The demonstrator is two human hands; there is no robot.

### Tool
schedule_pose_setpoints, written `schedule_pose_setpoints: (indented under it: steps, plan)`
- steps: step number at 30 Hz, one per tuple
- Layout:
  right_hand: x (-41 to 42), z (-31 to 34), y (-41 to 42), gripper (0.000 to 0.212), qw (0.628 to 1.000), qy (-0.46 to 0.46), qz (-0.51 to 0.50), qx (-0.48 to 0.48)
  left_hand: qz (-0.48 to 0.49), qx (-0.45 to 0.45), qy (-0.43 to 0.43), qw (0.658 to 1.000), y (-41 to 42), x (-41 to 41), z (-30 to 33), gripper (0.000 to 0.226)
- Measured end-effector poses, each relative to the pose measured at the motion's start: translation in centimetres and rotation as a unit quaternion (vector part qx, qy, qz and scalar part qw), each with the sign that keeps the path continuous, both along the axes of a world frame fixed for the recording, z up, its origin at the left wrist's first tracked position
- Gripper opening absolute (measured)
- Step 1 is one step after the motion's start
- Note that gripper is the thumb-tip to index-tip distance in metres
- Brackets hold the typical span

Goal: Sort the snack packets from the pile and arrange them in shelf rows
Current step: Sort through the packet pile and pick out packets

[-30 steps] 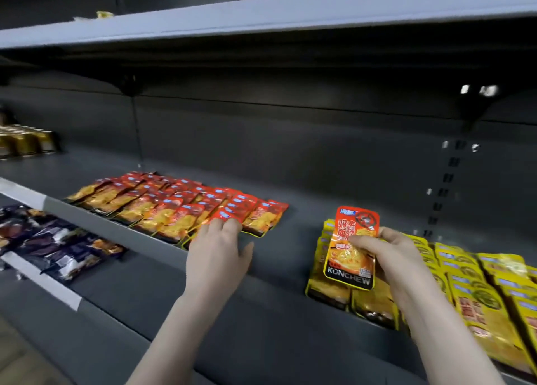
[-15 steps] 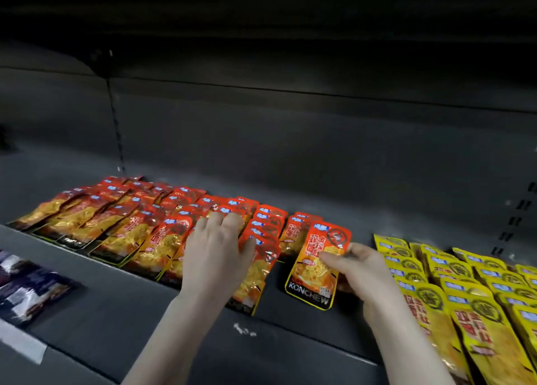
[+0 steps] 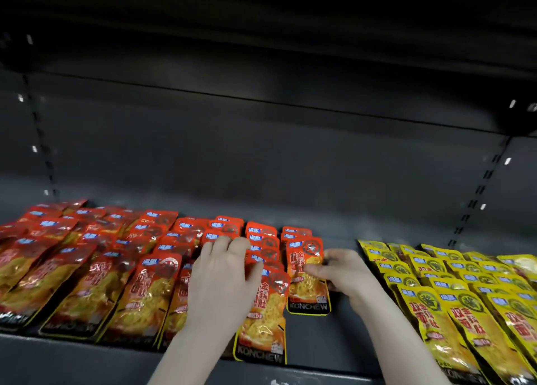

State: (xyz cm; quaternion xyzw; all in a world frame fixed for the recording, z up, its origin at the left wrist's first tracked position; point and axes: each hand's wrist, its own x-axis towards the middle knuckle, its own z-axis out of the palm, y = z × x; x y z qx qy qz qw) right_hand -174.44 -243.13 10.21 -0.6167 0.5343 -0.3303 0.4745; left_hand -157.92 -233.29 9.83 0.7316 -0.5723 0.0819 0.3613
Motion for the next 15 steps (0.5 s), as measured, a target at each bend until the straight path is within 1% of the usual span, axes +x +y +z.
schedule_pose_setpoints:
  steps: [3, 6, 10, 15]
  plan:
    - [0.7, -0.6, -0.5, 0.011, 0.999, 0.042, -0.026, -0.012, -0.027, 0.002, 0.019, 0.999, 0.2, 0.6, -0.3, 0.038]
    - [1.2, -1.2, -0.6, 0.011, 0.996, 0.072, -0.057, -0.019, -0.039, 0.012, 0.013, 0.999, 0.5, 1.1, -0.6, 0.038]
    - [1.4, -1.6, -0.7, 0.018, 0.988, 0.12, -0.085, -0.046, -0.046, 0.021, 0.014, 0.999, 0.4, 1.7, -0.7, 0.04]
    - [1.5, -1.7, -1.0, 0.021, 0.983, 0.15, -0.096, -0.052, -0.053, 0.018, 0.013, 0.998, 0.2, 2.0, -0.1, 0.037]
